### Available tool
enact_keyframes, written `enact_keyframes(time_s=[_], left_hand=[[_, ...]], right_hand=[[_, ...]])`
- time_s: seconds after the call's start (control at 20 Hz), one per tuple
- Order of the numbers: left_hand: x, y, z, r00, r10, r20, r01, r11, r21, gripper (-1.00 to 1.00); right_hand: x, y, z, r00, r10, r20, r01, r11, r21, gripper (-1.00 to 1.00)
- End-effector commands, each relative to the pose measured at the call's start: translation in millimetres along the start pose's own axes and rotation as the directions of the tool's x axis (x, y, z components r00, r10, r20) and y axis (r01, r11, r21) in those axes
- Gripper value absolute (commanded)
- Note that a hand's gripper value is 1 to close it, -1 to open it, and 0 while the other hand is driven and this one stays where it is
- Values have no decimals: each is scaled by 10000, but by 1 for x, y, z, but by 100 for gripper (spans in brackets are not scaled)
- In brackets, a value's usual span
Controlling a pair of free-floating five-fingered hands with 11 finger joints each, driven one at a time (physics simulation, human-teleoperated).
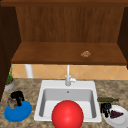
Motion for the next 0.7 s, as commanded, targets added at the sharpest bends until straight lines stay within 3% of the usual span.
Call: enact_keyframes(time_s=[0.0, 0.3, 0.65], left_hand=[[-33, -8, 17, 9991, -51, 420, 46, 9999, 124, 100], [-70, -33, 41, 9977, -459, 500, 425, 9968, 676, 100], [-105, -66, 66, 9972, -361, 657, 297, 9950, 955, 100]], right_hand=[[0, 0, 0, 10000, 0, 0, 0, 10000, 0, 0], [0, 0, 0, 10000, 0, 0, 0, 10000, 0, 0], [0, 0, 0, 10000, 0, 0, 0, 10000, 0, 0]])
